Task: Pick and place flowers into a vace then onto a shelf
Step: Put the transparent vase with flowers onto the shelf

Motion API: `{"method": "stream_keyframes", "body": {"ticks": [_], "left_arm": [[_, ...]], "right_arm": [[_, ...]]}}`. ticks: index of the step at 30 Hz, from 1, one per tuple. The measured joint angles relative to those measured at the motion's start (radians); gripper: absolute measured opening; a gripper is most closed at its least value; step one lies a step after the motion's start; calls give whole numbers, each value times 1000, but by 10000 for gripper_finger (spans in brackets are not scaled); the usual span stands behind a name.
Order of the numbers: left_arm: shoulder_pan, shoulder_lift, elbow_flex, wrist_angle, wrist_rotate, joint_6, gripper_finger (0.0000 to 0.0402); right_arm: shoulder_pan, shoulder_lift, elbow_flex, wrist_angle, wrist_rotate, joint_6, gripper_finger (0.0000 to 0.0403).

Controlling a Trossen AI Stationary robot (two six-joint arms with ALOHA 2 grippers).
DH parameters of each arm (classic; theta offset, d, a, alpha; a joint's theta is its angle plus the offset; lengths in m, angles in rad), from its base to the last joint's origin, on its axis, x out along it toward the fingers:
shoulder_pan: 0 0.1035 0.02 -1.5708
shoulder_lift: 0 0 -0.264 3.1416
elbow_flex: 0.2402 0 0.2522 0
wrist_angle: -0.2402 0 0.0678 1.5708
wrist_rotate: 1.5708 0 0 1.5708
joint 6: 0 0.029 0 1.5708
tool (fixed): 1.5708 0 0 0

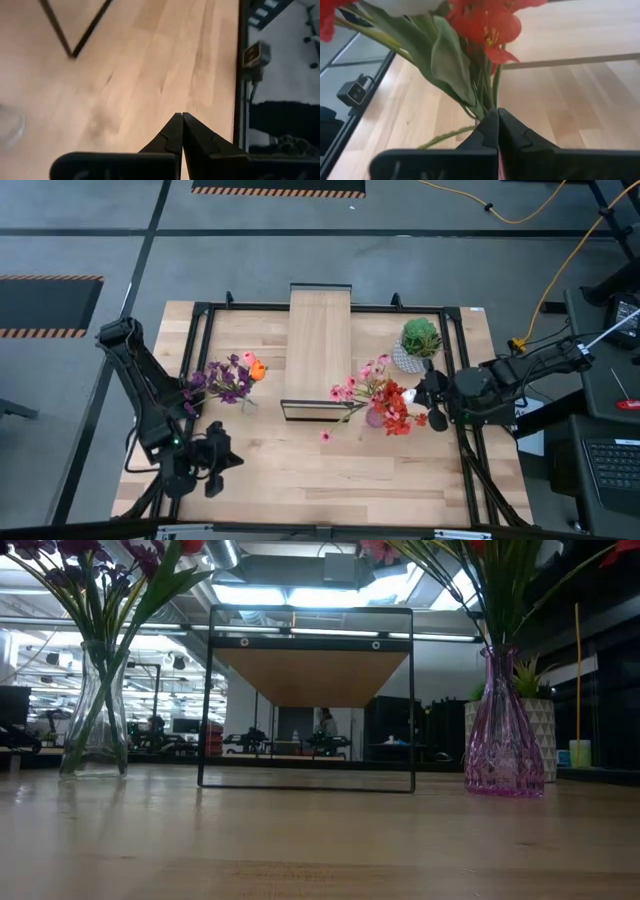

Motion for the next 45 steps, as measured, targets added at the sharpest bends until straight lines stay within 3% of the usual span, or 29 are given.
{"method": "stream_keyframes", "body": {"ticks": [8, 13, 17, 24, 30, 36, 40, 45], "left_arm": [[-30, 26, 0, -115, 37, -208, 2], [-50, 59, 0, -276, -17, -397, 2], [-54, 91, 0, -365, 6, -516, 2], [-53, 168, -1, -507, -168, -606, 2], [-53, 214, -1, -568, -111, -673, 2], [-53, 233, -1, -552, -127, -672, 4], [-53, 232, -1, -550, -145, -672, 30], [-53, 232, -1, -549, -177, -696, 93]], "right_arm": [[0, 12, 23, -64, 5, 0, 0], [0, 13, 23, -135, 16, 43, 0], [0, 13, 23, -150, 16, 54, 0], [0, 13, 23, -171, 16, 54, 0], [0, 12, 23, -177, 15, 54, 0], [0, 12, 22, -169, 15, 53, 0], [0, 12, 22, -162, 14, 55, 0], [0, 12, 22, -160, 13, 56, 0]]}}
